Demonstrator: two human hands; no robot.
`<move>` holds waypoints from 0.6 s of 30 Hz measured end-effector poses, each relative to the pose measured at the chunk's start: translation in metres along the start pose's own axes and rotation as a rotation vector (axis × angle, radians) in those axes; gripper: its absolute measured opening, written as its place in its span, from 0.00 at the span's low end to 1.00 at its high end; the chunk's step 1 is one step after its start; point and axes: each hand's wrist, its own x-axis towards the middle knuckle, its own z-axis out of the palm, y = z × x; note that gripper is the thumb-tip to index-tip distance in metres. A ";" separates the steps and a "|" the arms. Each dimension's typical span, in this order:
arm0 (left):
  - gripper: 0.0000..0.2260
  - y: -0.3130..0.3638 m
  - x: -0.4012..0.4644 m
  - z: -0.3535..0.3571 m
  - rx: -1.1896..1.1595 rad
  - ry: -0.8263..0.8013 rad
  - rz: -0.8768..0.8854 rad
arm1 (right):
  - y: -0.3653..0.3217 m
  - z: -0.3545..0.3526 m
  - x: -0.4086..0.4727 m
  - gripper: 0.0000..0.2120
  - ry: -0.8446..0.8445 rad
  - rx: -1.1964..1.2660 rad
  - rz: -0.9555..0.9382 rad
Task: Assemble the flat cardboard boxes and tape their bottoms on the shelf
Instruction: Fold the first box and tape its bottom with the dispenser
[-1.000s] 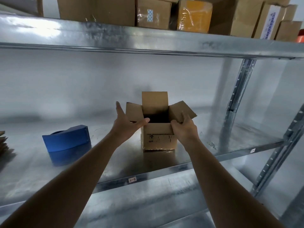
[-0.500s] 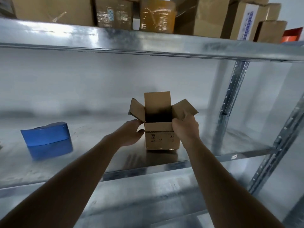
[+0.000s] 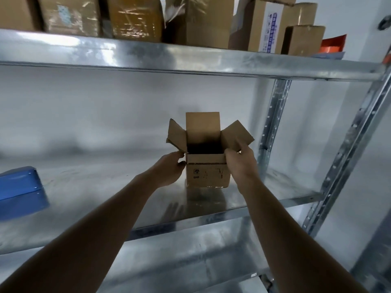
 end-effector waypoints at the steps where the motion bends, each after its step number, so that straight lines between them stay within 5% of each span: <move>1: 0.18 0.004 0.008 0.002 0.001 -0.008 0.005 | 0.001 -0.004 0.005 0.20 0.019 0.003 0.002; 18: 0.17 0.048 0.144 0.072 -0.054 -0.116 0.197 | 0.049 -0.049 0.107 0.20 0.231 0.103 0.081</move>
